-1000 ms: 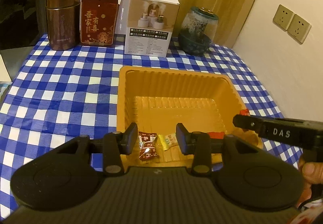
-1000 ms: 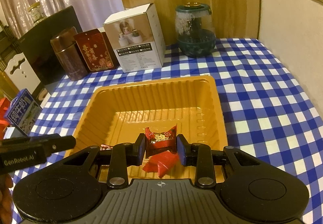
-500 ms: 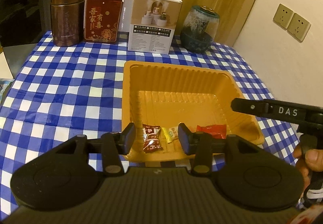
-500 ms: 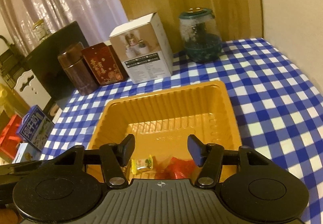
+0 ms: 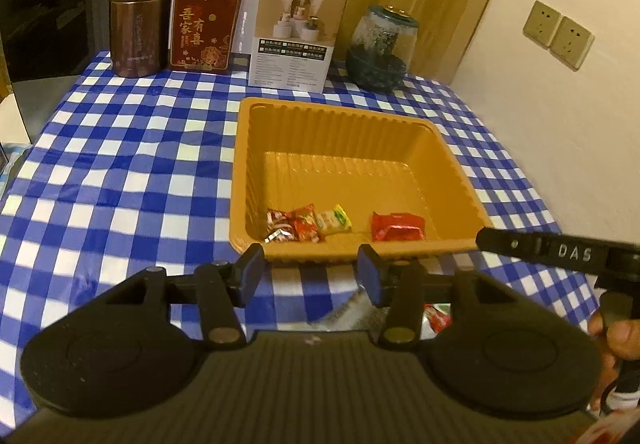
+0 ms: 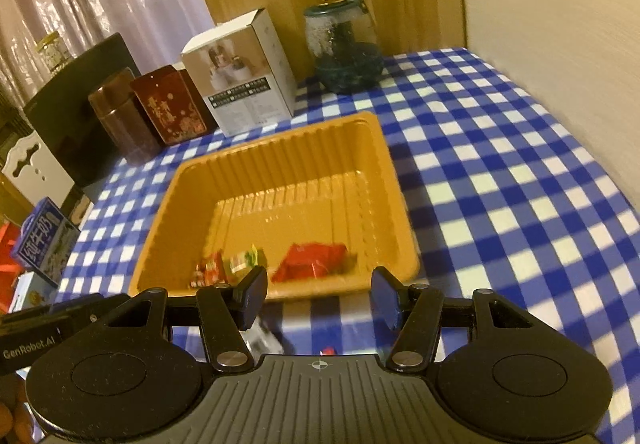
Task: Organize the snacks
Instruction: 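Move both tools back toward the remaining snacks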
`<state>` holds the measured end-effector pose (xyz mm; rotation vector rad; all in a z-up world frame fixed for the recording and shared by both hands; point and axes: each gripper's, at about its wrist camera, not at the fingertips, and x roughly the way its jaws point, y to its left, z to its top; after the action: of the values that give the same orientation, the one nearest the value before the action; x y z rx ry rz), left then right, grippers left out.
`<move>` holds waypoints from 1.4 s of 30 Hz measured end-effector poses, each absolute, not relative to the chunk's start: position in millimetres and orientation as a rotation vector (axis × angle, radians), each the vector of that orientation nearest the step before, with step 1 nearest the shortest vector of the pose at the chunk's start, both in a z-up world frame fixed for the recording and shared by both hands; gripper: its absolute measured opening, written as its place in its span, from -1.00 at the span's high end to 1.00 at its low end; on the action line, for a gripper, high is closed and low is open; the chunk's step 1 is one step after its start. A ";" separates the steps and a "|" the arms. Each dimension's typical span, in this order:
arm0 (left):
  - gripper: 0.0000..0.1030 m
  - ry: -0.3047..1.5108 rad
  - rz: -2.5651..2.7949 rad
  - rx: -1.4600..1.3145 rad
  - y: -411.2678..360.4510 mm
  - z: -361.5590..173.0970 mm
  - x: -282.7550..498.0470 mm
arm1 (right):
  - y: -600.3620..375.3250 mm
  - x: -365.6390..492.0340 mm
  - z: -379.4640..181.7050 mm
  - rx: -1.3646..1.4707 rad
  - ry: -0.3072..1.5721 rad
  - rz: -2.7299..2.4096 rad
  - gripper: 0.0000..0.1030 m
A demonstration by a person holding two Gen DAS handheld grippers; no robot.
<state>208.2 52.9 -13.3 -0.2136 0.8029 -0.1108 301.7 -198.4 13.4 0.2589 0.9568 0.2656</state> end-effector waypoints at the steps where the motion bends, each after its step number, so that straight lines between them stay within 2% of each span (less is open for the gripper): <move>1: 0.05 0.802 -0.113 -0.218 51.6 -12.1 203.9 | -199.0 296.1 15.1 0.256 0.958 0.265 -0.13; 15: -0.06 0.783 -0.112 -0.227 36.0 3.6 128.3 | -209.0 220.9 39.6 0.230 0.956 0.215 -0.13; 30: -0.12 0.813 -0.100 -0.218 39.7 -5.0 80.4 | -213.9 169.2 38.2 0.221 0.982 0.195 -0.13; 42: -0.30 0.836 -0.100 -0.188 44.9 -18.0 74.3 | -221.0 144.8 19.0 0.283 1.015 0.178 -0.27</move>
<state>74.3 44.9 -18.0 -0.1881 0.8362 -0.1000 144.8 -221.0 19.0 0.2832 1.0153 0.1779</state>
